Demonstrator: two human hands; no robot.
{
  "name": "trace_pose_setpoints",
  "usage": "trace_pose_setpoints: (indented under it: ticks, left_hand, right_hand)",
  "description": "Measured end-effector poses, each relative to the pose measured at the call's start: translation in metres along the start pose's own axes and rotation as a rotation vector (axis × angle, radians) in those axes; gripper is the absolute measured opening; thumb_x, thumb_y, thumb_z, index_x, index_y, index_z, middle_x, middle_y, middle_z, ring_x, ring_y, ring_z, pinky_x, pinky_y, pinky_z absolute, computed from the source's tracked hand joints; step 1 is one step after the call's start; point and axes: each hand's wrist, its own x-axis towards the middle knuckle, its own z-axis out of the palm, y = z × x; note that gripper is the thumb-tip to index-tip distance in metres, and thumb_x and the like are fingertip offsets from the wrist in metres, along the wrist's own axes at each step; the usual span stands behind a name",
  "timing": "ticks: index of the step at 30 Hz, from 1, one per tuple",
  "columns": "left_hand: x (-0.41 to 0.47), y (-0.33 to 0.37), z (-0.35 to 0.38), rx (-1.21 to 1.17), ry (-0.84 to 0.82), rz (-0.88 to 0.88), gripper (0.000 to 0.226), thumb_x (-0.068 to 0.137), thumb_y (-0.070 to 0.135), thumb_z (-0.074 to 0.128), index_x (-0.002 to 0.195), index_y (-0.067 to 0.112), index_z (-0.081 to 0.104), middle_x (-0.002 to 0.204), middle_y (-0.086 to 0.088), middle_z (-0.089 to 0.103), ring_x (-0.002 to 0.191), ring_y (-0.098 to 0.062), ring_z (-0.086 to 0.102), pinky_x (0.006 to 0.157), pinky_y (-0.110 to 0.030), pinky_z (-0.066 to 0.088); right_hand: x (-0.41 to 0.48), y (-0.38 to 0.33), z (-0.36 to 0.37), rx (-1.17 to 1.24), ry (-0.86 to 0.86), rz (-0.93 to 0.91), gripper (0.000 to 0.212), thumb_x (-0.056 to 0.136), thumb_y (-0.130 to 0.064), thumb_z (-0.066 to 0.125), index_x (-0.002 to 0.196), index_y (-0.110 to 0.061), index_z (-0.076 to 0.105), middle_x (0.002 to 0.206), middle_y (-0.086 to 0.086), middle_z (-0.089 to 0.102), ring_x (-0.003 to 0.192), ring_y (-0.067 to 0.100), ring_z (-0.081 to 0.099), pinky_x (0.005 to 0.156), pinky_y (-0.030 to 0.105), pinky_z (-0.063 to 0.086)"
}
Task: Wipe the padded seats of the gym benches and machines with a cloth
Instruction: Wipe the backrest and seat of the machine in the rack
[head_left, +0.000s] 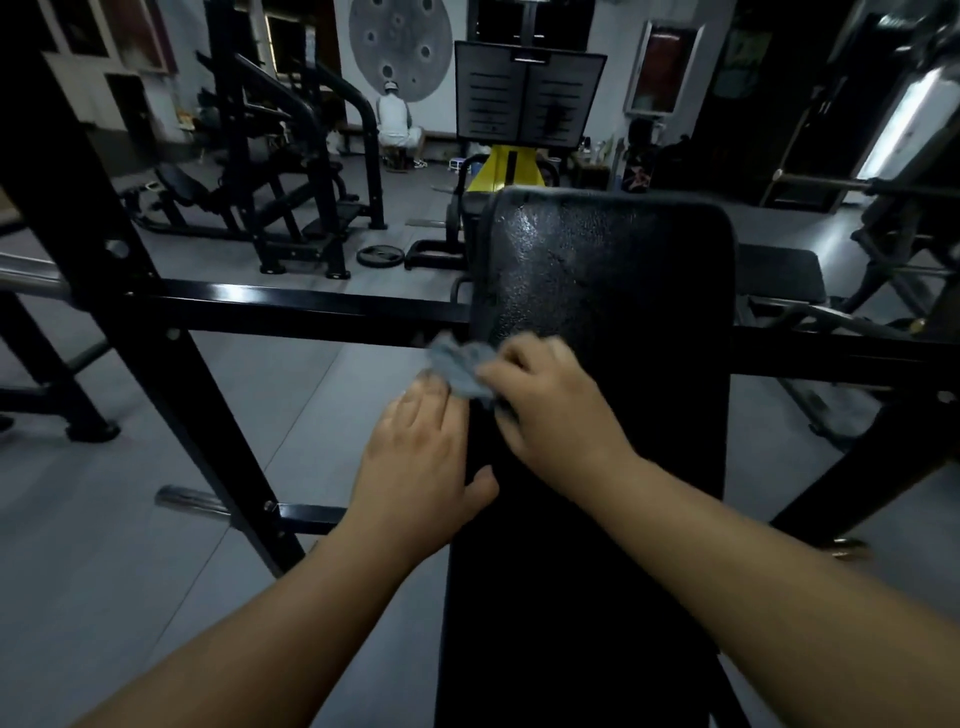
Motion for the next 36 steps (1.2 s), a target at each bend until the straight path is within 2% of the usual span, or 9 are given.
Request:
trace_pose_setpoints:
  ticks: [7, 12, 15, 18, 21, 25, 28, 33, 36]
  left_hand:
    - [-0.006, -0.009, 0.006, -0.041, 0.014, -0.025, 0.092, 0.089, 0.056, 0.048, 0.157, 0.006, 0.012, 0.166, -0.014, 0.005, 0.151, -0.029, 0.016, 0.12, -0.042, 0.02]
    - [-0.013, -0.013, 0.003, -0.067, -0.001, -0.048, 0.091, 0.085, 0.054, 0.04, 0.157, 0.006, 0.011, 0.166, -0.013, 0.002, 0.152, -0.027, 0.012, 0.12, -0.041, 0.018]
    - [-0.012, -0.012, 0.0, -0.086, 0.025, -0.046, 0.089, 0.088, 0.054, 0.04, 0.157, 0.007, 0.011, 0.166, -0.012, 0.003, 0.152, -0.026, 0.011, 0.12, -0.04, 0.018]
    - [-0.018, -0.008, -0.001, -0.106, 0.01, -0.036, 0.088, 0.094, 0.053, 0.043, 0.158, 0.009, 0.001, 0.166, -0.01, -0.007, 0.153, -0.023, 0.001, 0.122, -0.037, 0.009]
    - [-0.021, -0.006, -0.003, -0.119, 0.005, -0.016, 0.088, 0.095, 0.051, 0.043, 0.158, 0.01, -0.002, 0.166, -0.009, -0.011, 0.153, -0.023, -0.003, 0.122, -0.036, 0.007]
    - [-0.015, -0.008, -0.005, -0.119, 0.037, -0.02, 0.089, 0.093, 0.052, 0.044, 0.158, 0.01, -0.001, 0.166, -0.008, -0.01, 0.153, -0.022, -0.002, 0.122, -0.036, 0.008]
    - [-0.009, -0.006, -0.007, -0.123, 0.042, -0.017, 0.089, 0.092, 0.051, 0.046, 0.158, 0.01, 0.001, 0.166, -0.009, -0.008, 0.153, -0.022, 0.0, 0.121, -0.037, 0.011]
    - [0.003, -0.006, -0.017, -0.117, 0.075, 0.012, 0.09, 0.088, 0.05, 0.05, 0.158, 0.009, 0.01, 0.167, -0.01, -0.001, 0.153, -0.023, 0.007, 0.12, -0.039, 0.017]
    - [0.006, -0.005, -0.016, -0.118, 0.07, 0.011, 0.089, 0.091, 0.051, 0.048, 0.158, 0.01, 0.006, 0.167, -0.008, -0.006, 0.153, -0.022, 0.002, 0.121, -0.038, 0.014]
  right_hand:
    - [0.067, 0.011, -0.01, -0.083, 0.188, 0.286, 0.015, 0.086, -0.016, 0.065, 0.1, -0.015, 0.072, 0.113, 0.009, 0.053, 0.1, 0.03, 0.047, 0.073, 0.029, 0.038]
    - [-0.034, -0.01, 0.012, -0.056, -0.043, -0.133, 0.015, 0.072, -0.005, 0.074, 0.083, -0.014, 0.07, 0.104, 0.005, 0.059, 0.092, 0.032, 0.051, 0.063, 0.037, 0.053]
    - [-0.026, 0.014, -0.009, -0.101, -0.025, -0.046, 0.011, 0.074, -0.006, 0.072, 0.079, -0.015, 0.069, 0.104, 0.006, 0.058, 0.094, 0.033, 0.05, 0.063, 0.042, 0.054]
    - [0.016, 0.019, -0.015, -0.029, 0.203, 0.235, 0.015, 0.083, -0.009, 0.067, 0.095, -0.014, 0.074, 0.12, 0.011, 0.054, 0.109, 0.035, 0.047, 0.084, 0.041, 0.051]
    - [0.028, 0.005, -0.003, 0.073, 0.232, 0.353, 0.024, 0.086, -0.038, 0.068, 0.092, -0.017, 0.076, 0.133, 0.008, 0.049, 0.127, 0.03, 0.038, 0.105, 0.034, 0.036]
    - [0.023, 0.005, -0.001, 0.02, 0.285, 0.321, 0.01, 0.087, -0.022, 0.07, 0.093, -0.014, 0.071, 0.121, 0.005, 0.054, 0.114, 0.028, 0.048, 0.093, 0.038, 0.047]
    - [0.034, 0.014, -0.013, 0.014, 0.262, 0.286, 0.036, 0.086, -0.012, 0.067, 0.12, -0.017, 0.058, 0.12, 0.008, 0.051, 0.106, 0.03, 0.054, 0.078, 0.038, 0.051]
    - [0.028, 0.024, -0.018, -0.209, -0.028, -0.257, 0.025, 0.081, -0.027, 0.052, 0.092, -0.014, 0.07, 0.112, 0.011, 0.06, 0.104, 0.034, 0.057, 0.07, 0.038, 0.057]
    - [0.088, 0.035, -0.027, -0.271, 0.071, -0.108, 0.019, 0.091, -0.021, 0.057, 0.098, -0.011, 0.071, 0.11, 0.013, 0.058, 0.104, 0.035, 0.054, 0.075, 0.044, 0.056]
